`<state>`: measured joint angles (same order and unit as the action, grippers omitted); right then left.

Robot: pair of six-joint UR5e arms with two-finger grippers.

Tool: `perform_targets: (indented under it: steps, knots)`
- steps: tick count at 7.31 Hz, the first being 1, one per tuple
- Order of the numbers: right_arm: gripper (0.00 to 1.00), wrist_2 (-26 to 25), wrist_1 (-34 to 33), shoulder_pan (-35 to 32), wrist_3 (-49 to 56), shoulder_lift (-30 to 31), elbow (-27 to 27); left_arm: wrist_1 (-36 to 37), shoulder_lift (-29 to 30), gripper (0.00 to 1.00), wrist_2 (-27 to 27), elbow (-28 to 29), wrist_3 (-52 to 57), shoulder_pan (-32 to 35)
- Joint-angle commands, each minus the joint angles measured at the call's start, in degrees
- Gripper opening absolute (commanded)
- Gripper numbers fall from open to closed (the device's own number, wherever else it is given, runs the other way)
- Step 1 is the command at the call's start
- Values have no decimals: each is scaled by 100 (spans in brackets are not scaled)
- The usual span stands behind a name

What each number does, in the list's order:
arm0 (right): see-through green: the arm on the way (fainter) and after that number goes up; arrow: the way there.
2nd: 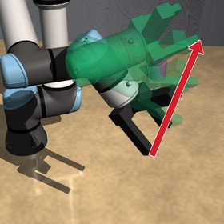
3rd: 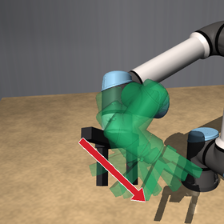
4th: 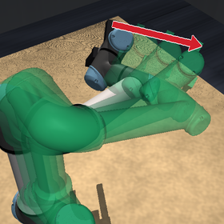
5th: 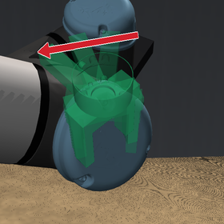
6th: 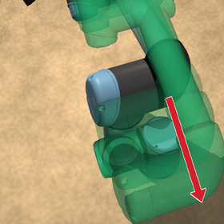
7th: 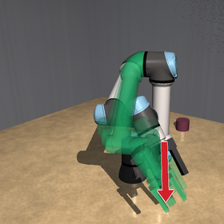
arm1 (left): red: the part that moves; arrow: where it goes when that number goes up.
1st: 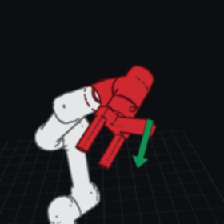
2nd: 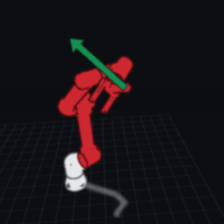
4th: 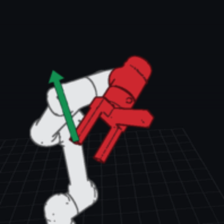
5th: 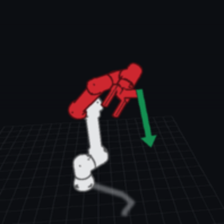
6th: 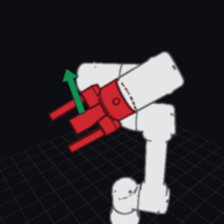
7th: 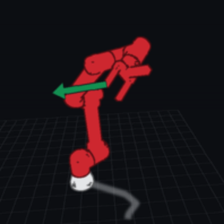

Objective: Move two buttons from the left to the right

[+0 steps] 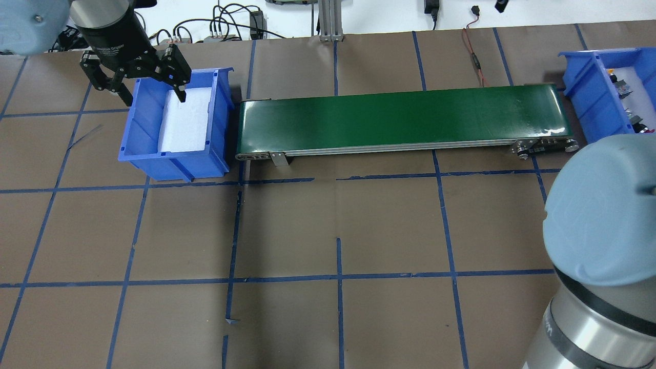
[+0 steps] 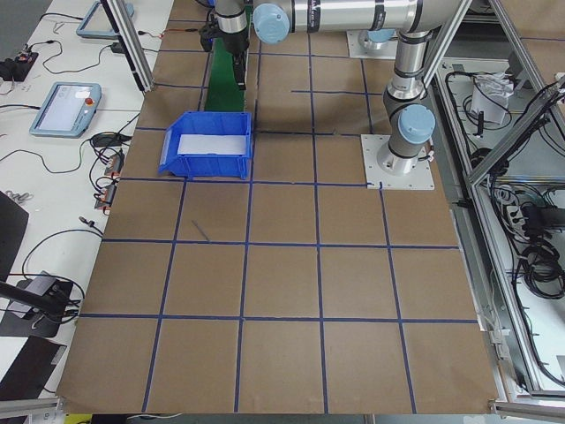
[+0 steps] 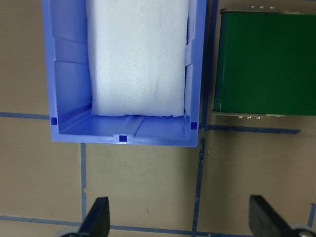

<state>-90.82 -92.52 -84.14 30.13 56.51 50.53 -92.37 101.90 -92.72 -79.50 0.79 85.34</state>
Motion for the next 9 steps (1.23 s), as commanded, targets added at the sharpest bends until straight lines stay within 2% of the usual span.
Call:
perform_targets:
  steps: [1,3,4,6,7,9]
  knots:
    - [99,-6,382,-593,-1425,498,385,9,-12,100,8,-13,9,-9]
    - [98,30,1171,-665,-1938,1419,1366,9,-21,100,8,-4,9,-26]
    - [99,30,1167,-665,-2011,1955,2015,17,-29,100,8,-12,9,-26]
    - [94,3,1184,-656,-2309,2783,2975,18,-38,100,8,-12,9,-44]
    - [94,12,993,-621,-2310,3126,3476,18,-38,100,8,-13,9,-35]
    - [99,-58,780,-603,-2310,3147,3613,18,-30,100,8,-13,9,-18]
